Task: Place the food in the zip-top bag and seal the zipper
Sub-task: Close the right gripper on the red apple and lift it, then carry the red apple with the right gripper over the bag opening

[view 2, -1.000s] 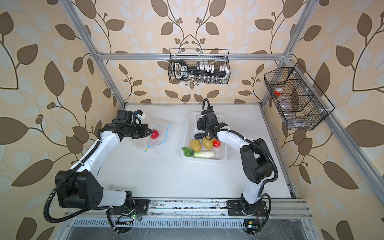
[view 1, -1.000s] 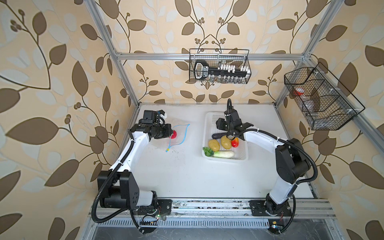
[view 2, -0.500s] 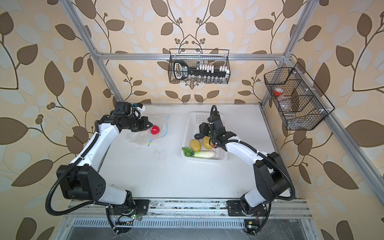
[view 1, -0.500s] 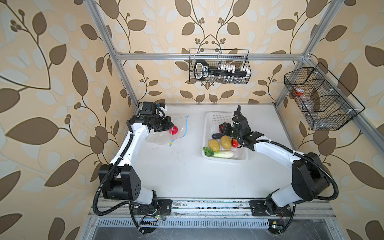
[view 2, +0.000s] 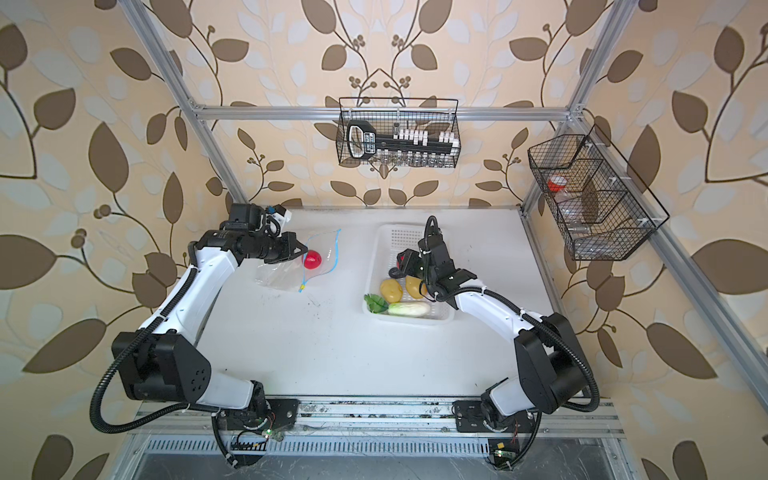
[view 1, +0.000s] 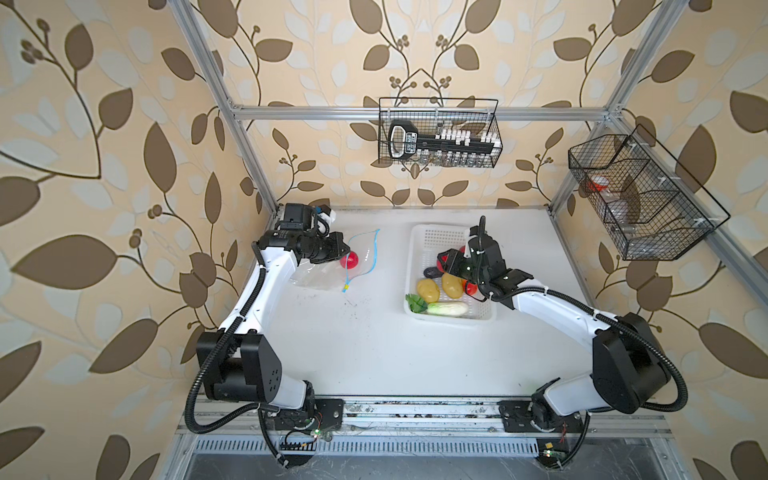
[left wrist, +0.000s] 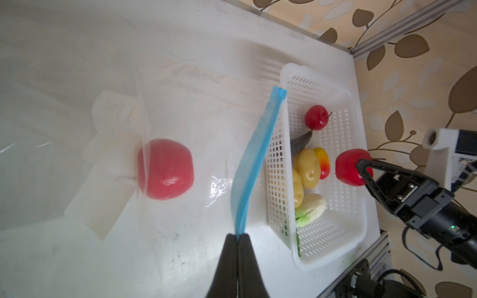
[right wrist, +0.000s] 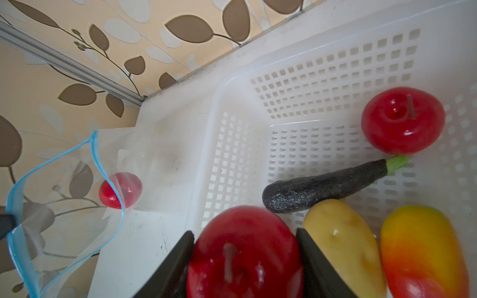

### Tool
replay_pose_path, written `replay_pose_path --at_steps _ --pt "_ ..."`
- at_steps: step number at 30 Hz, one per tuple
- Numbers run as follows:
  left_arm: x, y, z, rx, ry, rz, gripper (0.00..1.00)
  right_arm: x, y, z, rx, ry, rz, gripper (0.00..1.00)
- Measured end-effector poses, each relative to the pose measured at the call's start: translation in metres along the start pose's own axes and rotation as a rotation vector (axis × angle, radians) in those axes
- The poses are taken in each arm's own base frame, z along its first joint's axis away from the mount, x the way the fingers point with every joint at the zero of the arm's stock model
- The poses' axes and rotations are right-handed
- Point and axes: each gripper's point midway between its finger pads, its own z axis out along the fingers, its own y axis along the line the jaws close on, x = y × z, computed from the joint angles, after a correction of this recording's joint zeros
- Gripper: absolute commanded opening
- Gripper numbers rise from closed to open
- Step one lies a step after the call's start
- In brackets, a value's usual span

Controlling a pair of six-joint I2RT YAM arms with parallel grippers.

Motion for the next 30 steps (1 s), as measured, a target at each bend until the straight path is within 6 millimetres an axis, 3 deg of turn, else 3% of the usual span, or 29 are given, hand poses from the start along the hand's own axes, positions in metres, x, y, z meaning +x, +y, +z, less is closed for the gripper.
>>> replay_pose_path --at_steps 8,22,30 --pt "0.001 -0.006 -0.001 0.030 0.005 0.002 0.00 -0.003 0.029 -0.016 -0.085 -0.021 0.009 0.46" --pt "0.006 -0.009 0.001 0.058 0.019 -0.003 0.00 0.008 0.070 -0.017 -0.188 0.007 0.002 0.45" --pt "0.007 -0.013 0.001 0.082 0.027 0.001 0.00 0.027 0.103 -0.010 -0.250 0.046 -0.026 0.45"
